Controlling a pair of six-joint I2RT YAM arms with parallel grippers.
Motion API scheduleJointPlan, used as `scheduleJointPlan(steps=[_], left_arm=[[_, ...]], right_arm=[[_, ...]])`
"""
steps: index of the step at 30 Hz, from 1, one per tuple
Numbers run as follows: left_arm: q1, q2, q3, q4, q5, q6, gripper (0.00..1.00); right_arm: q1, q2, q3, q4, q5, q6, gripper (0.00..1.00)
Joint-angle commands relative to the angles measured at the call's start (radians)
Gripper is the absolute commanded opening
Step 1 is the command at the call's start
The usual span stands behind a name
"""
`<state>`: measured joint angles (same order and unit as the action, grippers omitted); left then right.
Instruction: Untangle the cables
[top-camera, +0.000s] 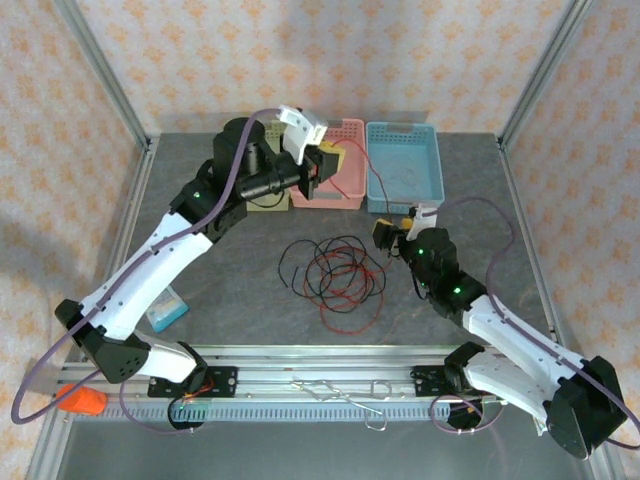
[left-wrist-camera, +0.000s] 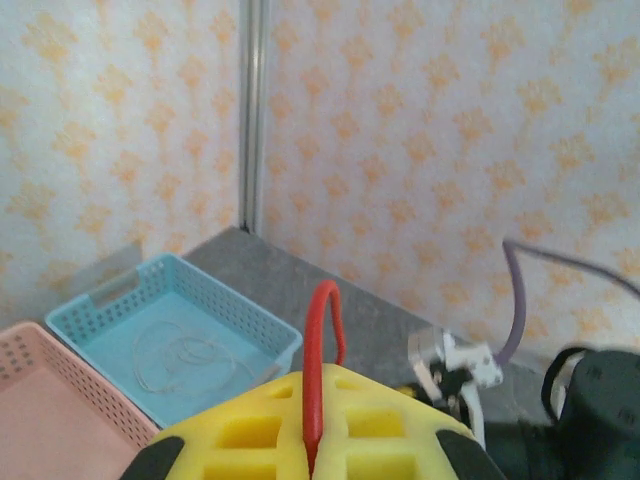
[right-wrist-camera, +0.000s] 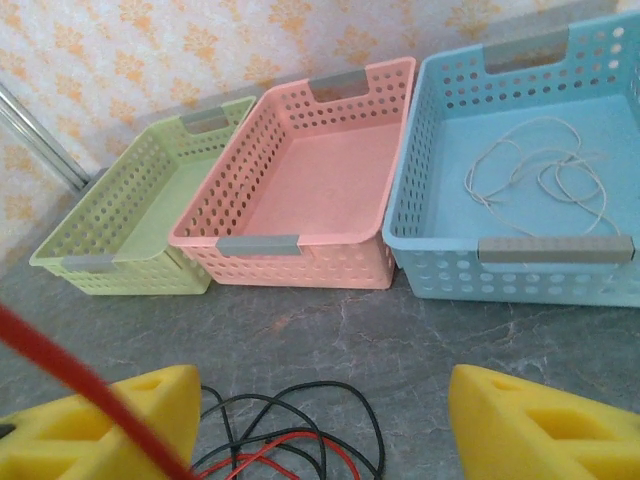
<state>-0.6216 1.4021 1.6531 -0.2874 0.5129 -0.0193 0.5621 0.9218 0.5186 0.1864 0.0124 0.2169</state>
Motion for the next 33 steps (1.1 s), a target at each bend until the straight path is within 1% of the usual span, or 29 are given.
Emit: scheduleJointPlan(steps=[1,6,12,15,18,21,23,26,29,33], left_arm=[[-0.001,-0.012,0.122,-0.028,-0.037,-0.034,0.00],[-0.001,0.045,0.320,-0.111,-0.091,-0.042,0.00],[0.004,0.133,0.514,-0.209,-0.238,-0.045,0.00],[0.008,0.164,0.547,-0.224,-0.294,-0.047,0.00],[0.007,0.190,0.545,-0.219,-0.306,-0.052,0.00],[0.009,0.222,0.545,-0.213,-0.323,-0.054,0.00],[0.009,0.244,0.547,-0.206,-0.347,-0.058,0.00],[0.015,0.287,0.560,-0.196,-0.394,-0.074,0.00],[0.023,0.346,0.614,-0.207,-0.433,-0.087,0.00],[0.037,0.418,0.694,-0.218,-0.445,-0.099,0.00]], right_arm=[[-0.002,0.032,-0.026,0.155,0.044,0.070,0.65],[-0.002,0.097,-0.049,0.213,0.034,0.095,0.62],[-0.002,0.118,-0.095,0.239,0.015,0.131,0.62],[-0.002,0.089,-0.110,0.224,-0.005,0.133,0.69],[-0.002,0.043,-0.108,0.195,-0.064,0.104,0.81],[-0.002,-0.014,-0.094,0.165,-0.146,0.030,0.94],[-0.002,-0.049,-0.076,0.136,-0.162,-0.009,0.99],[-0.002,-0.096,-0.036,0.081,-0.181,-0.063,1.00],[-0.002,-0.143,-0.013,0.055,-0.203,-0.112,1.00],[-0.002,-0.192,0.020,0.024,-0.181,-0.127,1.00]])
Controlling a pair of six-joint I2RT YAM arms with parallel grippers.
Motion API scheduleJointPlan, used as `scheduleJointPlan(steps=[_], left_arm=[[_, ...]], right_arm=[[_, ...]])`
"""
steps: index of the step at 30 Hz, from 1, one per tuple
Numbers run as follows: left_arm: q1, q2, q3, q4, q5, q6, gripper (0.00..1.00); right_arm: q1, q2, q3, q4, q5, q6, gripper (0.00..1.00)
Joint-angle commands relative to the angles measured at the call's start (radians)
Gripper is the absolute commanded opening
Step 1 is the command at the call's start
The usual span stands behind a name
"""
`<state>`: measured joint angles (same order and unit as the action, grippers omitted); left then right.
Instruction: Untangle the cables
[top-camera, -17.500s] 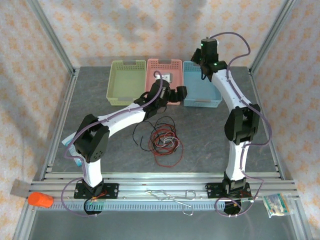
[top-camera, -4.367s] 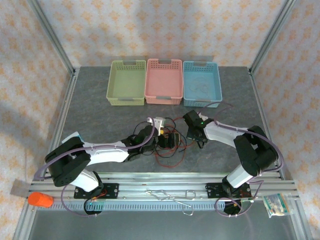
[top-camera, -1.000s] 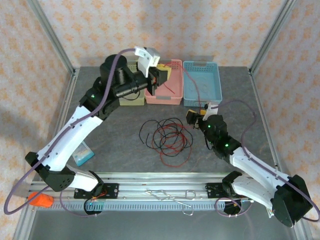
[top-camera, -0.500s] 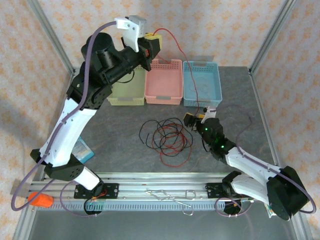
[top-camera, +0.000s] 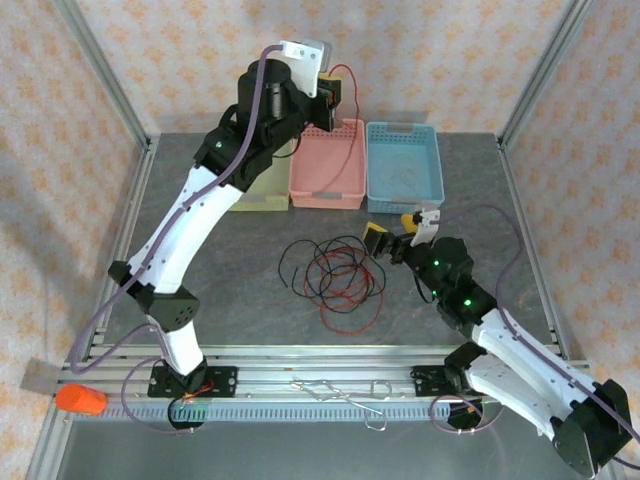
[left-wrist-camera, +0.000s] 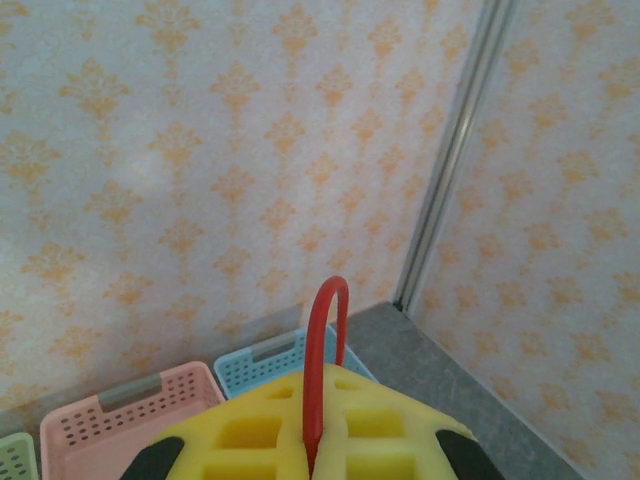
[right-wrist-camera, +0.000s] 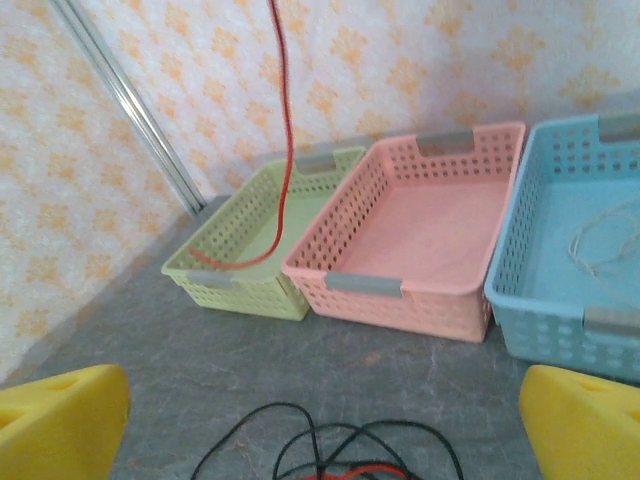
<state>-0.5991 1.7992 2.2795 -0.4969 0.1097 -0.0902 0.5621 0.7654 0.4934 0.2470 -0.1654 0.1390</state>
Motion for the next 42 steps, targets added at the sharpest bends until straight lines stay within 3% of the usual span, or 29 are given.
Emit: scheduleJointPlan(steps=[1,8,18,34,42], left_arm=[[0.016,0.030,0.079,-0.003,-0.040,-0.032,0.00],[0.057,0.084,0.120,0.098,-0.110,-0.040,0.00],[0.120,0.232,0.118,0.299,-0.163,-0.046,0.00],[0.183,0.373,-0.069,0.350,-0.154,-0.156,0.00],[0.200,0.443,-0.122,0.271,-0.127,-0.193,0.00]], right_arm=[[-0.002,-0.042,0.053,-0.045,0.010,-0.047,1.00],[-0.002,-0.024,0.153,-0.150,0.170,-0.002,1.00],[-0.002,-0.014,0.229,-0.220,0.216,-0.012,1.00],[-0.002,0.018,0.207,-0.247,0.254,0.041,1.00],[-0.002,0.199,0.272,-0.343,0.285,0.111,1.00]])
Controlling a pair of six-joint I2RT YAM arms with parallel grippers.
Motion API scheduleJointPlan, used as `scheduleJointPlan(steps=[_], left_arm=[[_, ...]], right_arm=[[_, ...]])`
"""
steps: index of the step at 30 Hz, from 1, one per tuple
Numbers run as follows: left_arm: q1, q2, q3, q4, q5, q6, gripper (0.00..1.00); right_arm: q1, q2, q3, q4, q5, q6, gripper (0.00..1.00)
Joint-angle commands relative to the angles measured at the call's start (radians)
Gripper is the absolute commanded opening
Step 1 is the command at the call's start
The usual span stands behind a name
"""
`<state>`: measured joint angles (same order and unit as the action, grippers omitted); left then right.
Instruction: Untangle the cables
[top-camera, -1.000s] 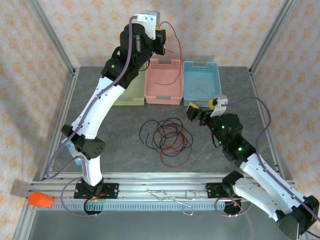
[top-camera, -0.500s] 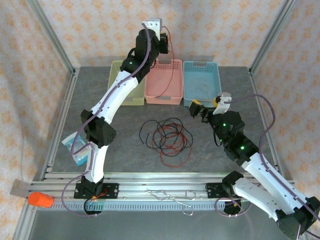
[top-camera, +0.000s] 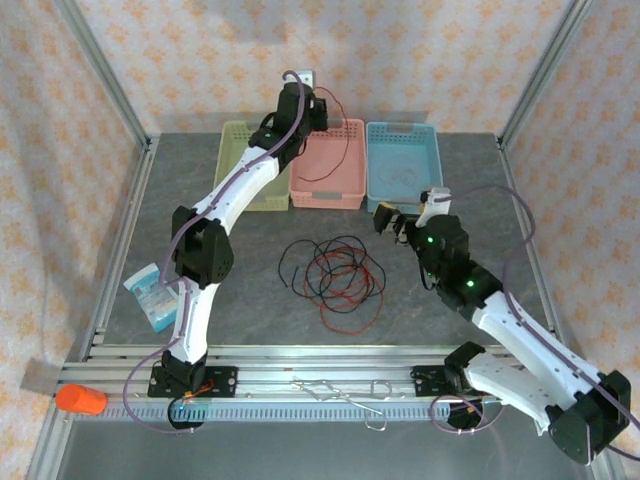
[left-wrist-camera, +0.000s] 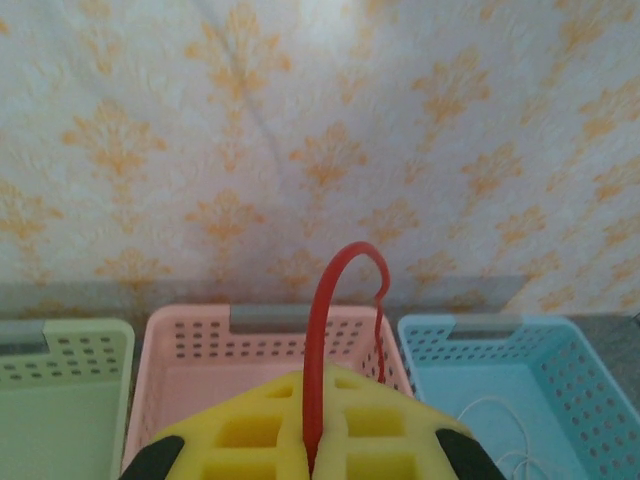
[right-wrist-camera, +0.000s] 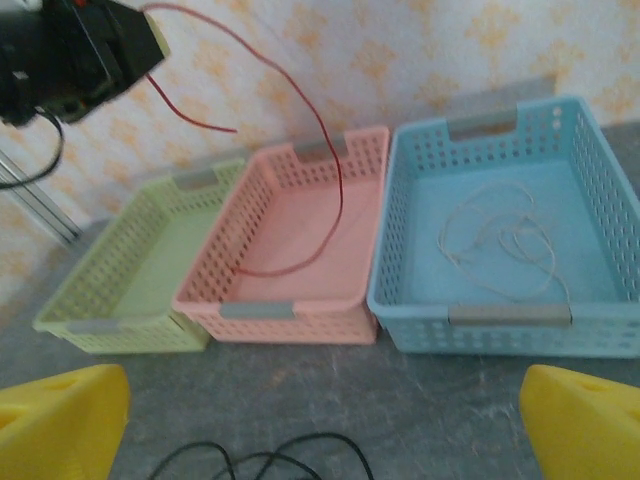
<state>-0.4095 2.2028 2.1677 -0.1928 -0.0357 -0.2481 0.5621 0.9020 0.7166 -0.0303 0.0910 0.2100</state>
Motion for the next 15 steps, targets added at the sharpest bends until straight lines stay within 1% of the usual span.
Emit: scheduleJointPlan(steps=[1,3,6,8,11,15], left_arm=[[0.013,0.054,-0.005,-0.047,0.021,-0.040,0.00],[0.022,0.088,0.018,-0.084,0.028,-0.047,0.00],[0.033,0.142,0.056,-0.133,0.029,-0.052,0.00],[0.039,0.175,0.082,-0.163,0.025,-0.059,0.00],[0.049,0.221,0.115,-0.213,0.022,-0.073,0.00],[0.053,0.249,0.118,-0.240,0.020,-0.073,0.00]], right_arm=[[-0.002,0.096,0.065,-0.082,0.030,0.050,1.00],[-0.002,0.170,0.097,-0.118,0.026,0.073,1.00],[-0.002,0.246,0.125,-0.123,0.004,0.101,1.00],[-0.002,0.268,0.118,-0.087,-0.028,0.094,1.00],[-0.003,0.271,0.097,-0.021,0.000,0.136,1.00],[-0.004,0.274,0.121,-0.032,0.011,0.147,1.00]])
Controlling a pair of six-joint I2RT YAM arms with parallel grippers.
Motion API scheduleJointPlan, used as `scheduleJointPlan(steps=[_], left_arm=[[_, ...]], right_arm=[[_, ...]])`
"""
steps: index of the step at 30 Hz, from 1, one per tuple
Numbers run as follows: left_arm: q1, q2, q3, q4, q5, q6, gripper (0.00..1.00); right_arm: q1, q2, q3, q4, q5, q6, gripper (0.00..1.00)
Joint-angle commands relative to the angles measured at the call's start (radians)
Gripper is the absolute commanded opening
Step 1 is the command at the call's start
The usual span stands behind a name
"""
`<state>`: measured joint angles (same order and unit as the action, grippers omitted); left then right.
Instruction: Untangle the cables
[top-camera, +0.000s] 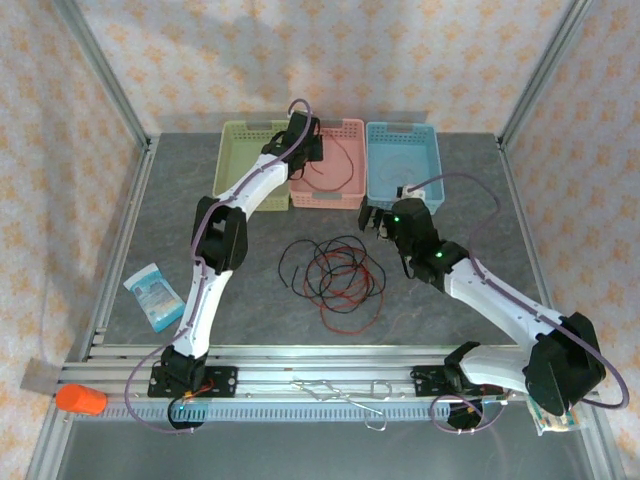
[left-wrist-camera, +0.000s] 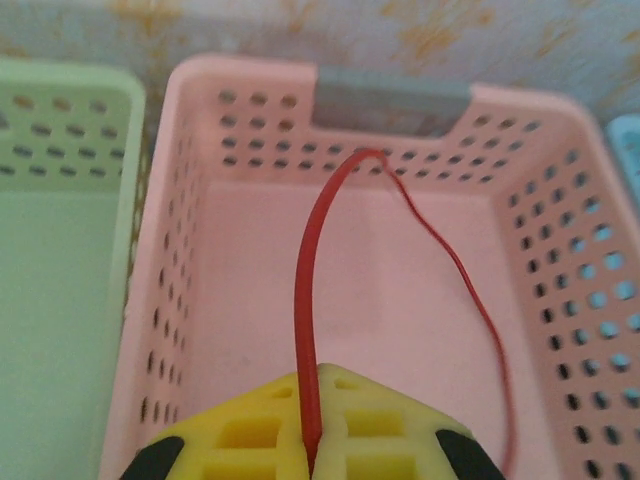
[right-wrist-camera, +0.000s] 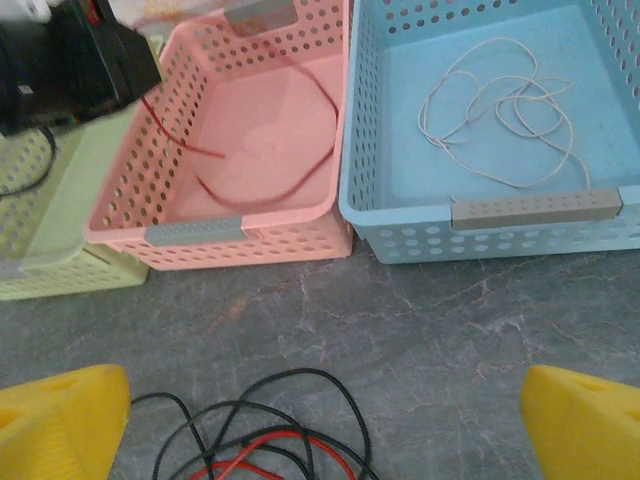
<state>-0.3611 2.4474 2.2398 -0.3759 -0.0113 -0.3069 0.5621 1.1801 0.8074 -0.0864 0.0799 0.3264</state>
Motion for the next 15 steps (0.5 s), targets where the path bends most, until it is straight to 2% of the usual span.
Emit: scheduleJointPlan(steps=[1,9,12,15], left_arm=[[0.005,0.010,0.046,-0.057,-0.004,-0.012,0.00],[0.012,0.003,0.047,-0.049,0.026,0.004,0.25],[0.010,-0.015,0.045,-0.052,0.052,0.019,0.30],[0.005,-0.053,0.035,-0.054,0.062,0.043,0.41]], right_arm=[[-0.004,0.006,0.040,0.012,0.023,0.030,1.00],[-0.004,0.016,0.058,-0.030,0.052,0.050,1.00],[0.000,0.005,0.084,-0.032,-0.012,0.037,1.00],[-0.001,0.004,0.062,-0.005,-0.049,0.015,1.00]])
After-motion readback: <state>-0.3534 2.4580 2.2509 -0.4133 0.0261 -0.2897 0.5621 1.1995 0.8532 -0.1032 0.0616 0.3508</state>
